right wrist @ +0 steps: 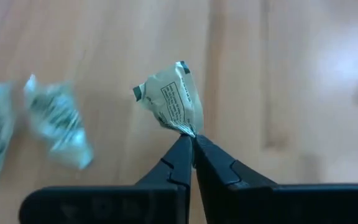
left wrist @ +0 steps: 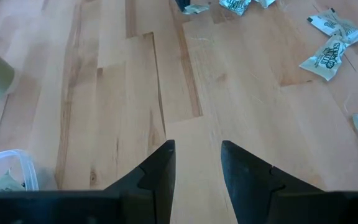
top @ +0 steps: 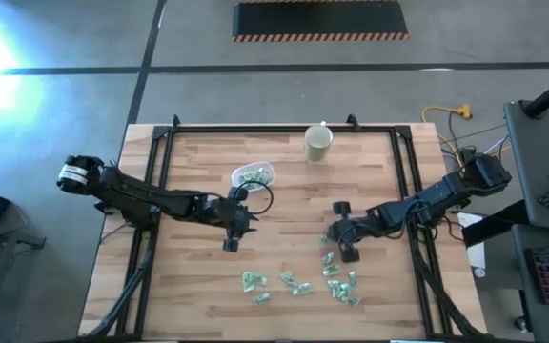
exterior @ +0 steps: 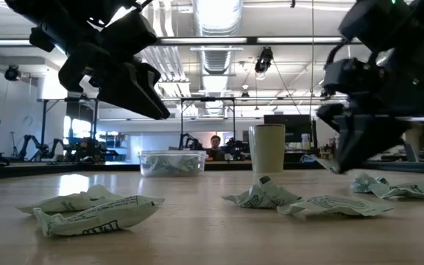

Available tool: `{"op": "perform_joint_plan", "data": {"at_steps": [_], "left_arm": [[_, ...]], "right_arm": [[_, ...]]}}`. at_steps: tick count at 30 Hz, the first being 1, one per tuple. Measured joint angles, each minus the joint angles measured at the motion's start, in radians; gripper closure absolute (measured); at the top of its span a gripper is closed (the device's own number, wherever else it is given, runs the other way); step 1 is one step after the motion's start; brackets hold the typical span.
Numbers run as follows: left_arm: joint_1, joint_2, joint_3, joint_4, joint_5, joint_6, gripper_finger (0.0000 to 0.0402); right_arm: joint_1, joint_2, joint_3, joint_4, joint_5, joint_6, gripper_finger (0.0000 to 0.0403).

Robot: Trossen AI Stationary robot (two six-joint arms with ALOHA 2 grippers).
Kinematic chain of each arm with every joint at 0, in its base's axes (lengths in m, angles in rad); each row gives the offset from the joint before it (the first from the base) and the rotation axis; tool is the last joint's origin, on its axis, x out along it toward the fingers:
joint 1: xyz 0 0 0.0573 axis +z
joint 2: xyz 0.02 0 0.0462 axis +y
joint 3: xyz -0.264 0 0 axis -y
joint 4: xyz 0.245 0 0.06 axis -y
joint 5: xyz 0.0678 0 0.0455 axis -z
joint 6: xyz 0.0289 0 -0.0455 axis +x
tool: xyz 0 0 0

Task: Pick and place Stevia / Truvia into bins
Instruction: Put the stevia packet into the transparent container

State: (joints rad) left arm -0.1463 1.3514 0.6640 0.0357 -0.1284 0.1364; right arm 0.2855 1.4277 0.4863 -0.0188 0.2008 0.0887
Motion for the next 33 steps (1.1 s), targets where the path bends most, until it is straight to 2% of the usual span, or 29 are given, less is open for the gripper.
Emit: {"op": "perform_joint_plan", "data": {"at_steps": [5,9,11,15,20,28,33], "left_arm": [[0.0,0.0,0.0,-0.001,-0.032,0.001,0.0288],[0.0,-0.014,0.003,-0.056,-0.149,0.001,0.0288],[0.0,-0.029,0.004,-0.104,-0.207,0.0,0.0288],[0.0,-0.083,-0.001,-0.182,-0.251,-0.033,0.0288],[0.0,-0.166,-0.002,-0.308,-0.255,-0.125,0.0288],[-0.011,-0.295,-0.051,-0.439,-0.248,-0.257,0.0288],[-0.026,-0.356,-0.091,-0.441,-0.246,-0.287,0.0288]], "right_arm": [[-0.002,0.0,0.073,0.001,0.142,-0.07,0.0394],[-0.02,0.0,0.147,0.008,0.288,-0.112,0.0394],[-0.042,0.0,0.181,0.038,0.314,-0.131,0.0394],[-0.087,0.004,0.23,0.118,0.303,-0.175,0.0394],[-0.15,0.047,0.273,0.217,0.195,-0.241,0.0394],[-0.273,0.213,0.393,0.265,0.16,-0.265,0.0394],[-0.352,0.342,0.513,0.255,0.14,-0.232,0.0394]]}}
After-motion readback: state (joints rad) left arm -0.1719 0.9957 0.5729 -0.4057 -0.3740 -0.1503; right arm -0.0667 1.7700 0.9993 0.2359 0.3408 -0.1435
